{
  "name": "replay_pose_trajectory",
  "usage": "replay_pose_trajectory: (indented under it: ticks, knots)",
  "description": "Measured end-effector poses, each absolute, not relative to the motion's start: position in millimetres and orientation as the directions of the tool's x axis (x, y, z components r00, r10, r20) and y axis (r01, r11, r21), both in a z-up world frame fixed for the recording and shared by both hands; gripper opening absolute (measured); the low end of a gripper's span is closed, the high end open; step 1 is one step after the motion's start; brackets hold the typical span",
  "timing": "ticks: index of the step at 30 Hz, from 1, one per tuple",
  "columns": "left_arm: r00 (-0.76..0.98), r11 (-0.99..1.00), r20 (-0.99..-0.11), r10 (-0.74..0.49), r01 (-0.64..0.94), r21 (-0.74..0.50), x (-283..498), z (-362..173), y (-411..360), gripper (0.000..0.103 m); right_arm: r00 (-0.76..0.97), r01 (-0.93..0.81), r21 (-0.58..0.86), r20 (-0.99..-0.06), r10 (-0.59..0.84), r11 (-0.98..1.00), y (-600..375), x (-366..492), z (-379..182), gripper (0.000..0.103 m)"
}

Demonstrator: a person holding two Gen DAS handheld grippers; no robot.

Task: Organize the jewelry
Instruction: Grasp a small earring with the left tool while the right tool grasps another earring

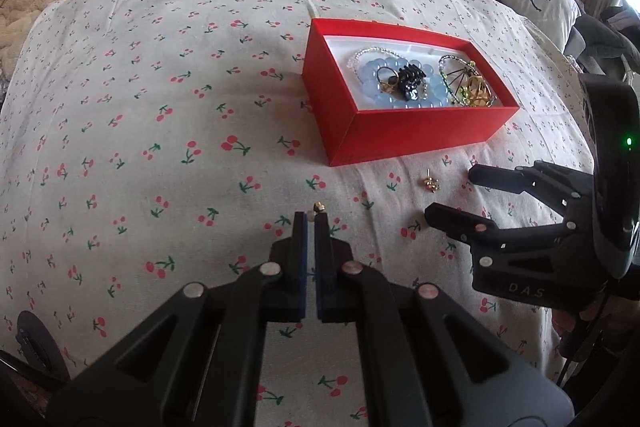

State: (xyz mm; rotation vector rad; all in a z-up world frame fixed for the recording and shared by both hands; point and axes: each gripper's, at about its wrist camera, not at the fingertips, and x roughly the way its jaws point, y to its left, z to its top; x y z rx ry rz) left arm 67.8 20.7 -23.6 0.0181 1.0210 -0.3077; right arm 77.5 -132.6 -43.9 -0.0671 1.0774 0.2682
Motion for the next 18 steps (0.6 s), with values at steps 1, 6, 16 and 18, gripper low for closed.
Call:
replay_pose_trajectory:
  ticks: [1,6,16,18]
  knots:
    - [0.483,0.957,-0.841,-0.244,0.259,-0.129,67,-23,22,0.004,0.45,-0.252,0.068,-0.875,0.179,0.965,-130,78,-44,0.063]
    - [0.481,0.956,-0.841,-0.248,0.259,-0.134,66,-22,28,0.004,0.469,-0.267,0.035,-0.868,0.162,0.963,-119,83,-45,0.052]
    - [0.478,0.956,-0.842,-0.25,0.258,-0.138,65,-21,30,0.004,0.479,-0.312,0.001,-0.864,0.158,0.95,-108,82,-45,0.028]
    - [0.478,0.957,-0.842,-0.249,0.256,-0.138,64,-21,30,0.004,0.481,-0.316,-0.001,-0.862,0.159,0.949,-107,82,-46,0.025]
